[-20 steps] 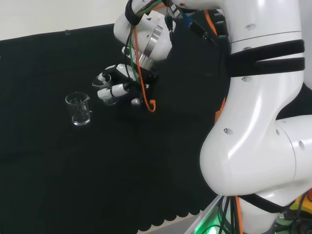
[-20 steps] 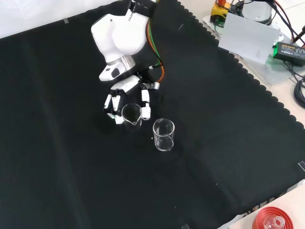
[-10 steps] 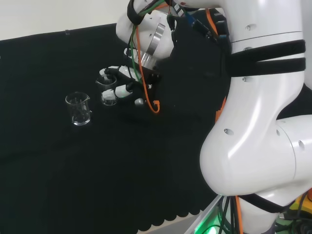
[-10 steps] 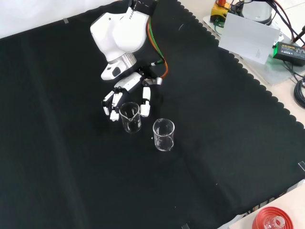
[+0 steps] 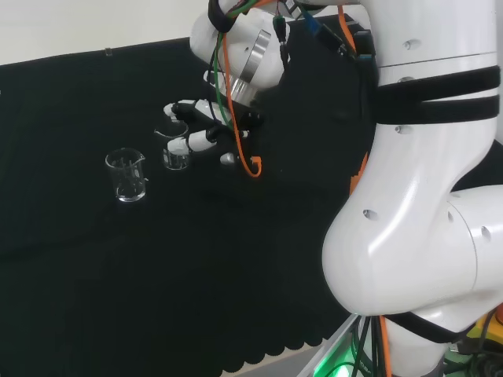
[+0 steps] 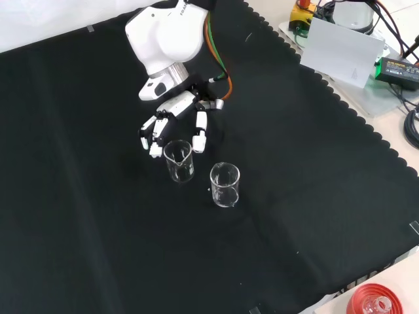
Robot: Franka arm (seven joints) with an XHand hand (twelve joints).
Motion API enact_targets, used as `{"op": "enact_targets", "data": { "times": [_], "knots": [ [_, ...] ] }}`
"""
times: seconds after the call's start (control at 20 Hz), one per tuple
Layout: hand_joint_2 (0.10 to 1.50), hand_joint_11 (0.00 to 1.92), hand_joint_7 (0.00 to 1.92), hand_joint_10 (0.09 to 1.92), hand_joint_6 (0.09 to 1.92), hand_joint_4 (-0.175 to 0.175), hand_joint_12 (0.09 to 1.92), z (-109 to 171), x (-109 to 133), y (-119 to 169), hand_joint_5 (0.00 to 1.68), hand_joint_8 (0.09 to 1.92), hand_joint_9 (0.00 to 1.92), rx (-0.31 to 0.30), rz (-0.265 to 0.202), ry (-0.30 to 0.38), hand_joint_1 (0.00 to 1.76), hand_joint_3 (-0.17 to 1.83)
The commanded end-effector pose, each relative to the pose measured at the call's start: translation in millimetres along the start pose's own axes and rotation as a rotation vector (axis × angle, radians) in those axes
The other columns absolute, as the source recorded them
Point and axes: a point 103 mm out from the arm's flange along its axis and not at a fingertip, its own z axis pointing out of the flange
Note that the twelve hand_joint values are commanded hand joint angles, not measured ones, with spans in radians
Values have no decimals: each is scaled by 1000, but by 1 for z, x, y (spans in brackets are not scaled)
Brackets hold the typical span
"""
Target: Place the beaker back on the table.
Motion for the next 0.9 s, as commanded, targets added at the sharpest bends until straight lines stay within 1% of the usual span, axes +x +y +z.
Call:
{"op": "enact_targets", "data": {
  "times": [0.05,0.5,0.9],
  "knots": [
    [851,0,442,87,114,-90,1053,-24,6,-12,327,87,525,-27,16,-23,896,-175],
    [852,0,446,87,108,-92,1046,-61,13,-41,334,87,529,-68,49,-65,893,-175],
    [854,0,463,87,102,-93,1071,-71,8,-62,366,87,539,-79,80,-80,891,-175]
  ]
}}
